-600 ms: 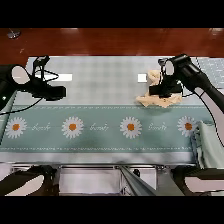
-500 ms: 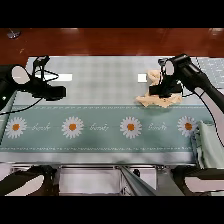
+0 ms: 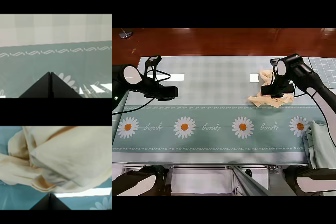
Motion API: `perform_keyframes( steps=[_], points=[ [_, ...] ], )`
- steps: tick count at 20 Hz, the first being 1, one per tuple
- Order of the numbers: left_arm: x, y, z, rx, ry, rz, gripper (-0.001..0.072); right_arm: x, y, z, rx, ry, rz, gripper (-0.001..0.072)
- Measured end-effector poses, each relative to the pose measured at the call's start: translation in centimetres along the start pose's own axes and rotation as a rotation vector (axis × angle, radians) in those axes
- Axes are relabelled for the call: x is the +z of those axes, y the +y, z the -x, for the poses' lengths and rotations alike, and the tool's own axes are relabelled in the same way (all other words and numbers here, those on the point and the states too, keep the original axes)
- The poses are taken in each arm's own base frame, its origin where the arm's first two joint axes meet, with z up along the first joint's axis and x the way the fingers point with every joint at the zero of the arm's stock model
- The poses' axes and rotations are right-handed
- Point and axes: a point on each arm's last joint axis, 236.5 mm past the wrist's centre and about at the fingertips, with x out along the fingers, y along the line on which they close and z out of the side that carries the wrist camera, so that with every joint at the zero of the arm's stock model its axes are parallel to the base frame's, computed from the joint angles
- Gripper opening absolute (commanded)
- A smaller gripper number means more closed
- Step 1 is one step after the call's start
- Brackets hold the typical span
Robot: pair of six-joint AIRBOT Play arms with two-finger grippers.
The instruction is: Fold the shirts.
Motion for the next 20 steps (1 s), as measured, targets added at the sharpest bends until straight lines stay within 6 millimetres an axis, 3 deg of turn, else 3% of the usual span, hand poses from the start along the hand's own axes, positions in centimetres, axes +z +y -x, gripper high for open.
perform_keyframes(
  steps=[7, 8, 9, 10, 11, 16, 18, 20],
  points=[
    [0.7, -0.1, 0.0, -0.002, -0.029, -0.001, 0.0018, 0.2, 0.0, 0.0, 0.001, -0.006, -0.002, 0.0039],
    [1.1, -0.1, 0.0, -0.003, -0.047, -0.001, 0.0018, 0.5, 0.0, 0.0, -0.001, -0.019, 0.000, 0.0076],
    [1.4, -0.1, 0.0, -0.004, -0.062, -0.001, 0.0047, 1.0, -0.3, 0.1, -0.011, -0.043, 0.004, 0.0326],
    [2.1, -0.2, 0.1, -0.005, -0.090, -0.001, 0.0277, 2.0, -0.7, 0.3, -0.029, -0.082, 0.011, 0.0647],
    [3.0, -0.2, 0.1, -0.007, -0.129, -0.001, 0.0709, 3.2, -1.2, 0.7, -0.052, -0.129, 0.019, 0.0620],
    [7.6, -0.2, 1.0, -0.016, -0.322, 0.005, 0.0704, 9.8, -5.3, 4.1, -0.172, -0.381, 0.022, 0.0619],
    [8.5, -0.2, 1.3, -0.017, -0.364, 0.007, 0.0704, 10.7, -7.3, 3.6, -0.179, -0.395, -0.044, 0.0619],
    [9.0, -0.2, 1.3, -0.018, -0.382, 0.008, 0.0704, 10.5, -8.2, 1.4, -0.137, -0.340, -0.117, 0.0619]
  ],
)
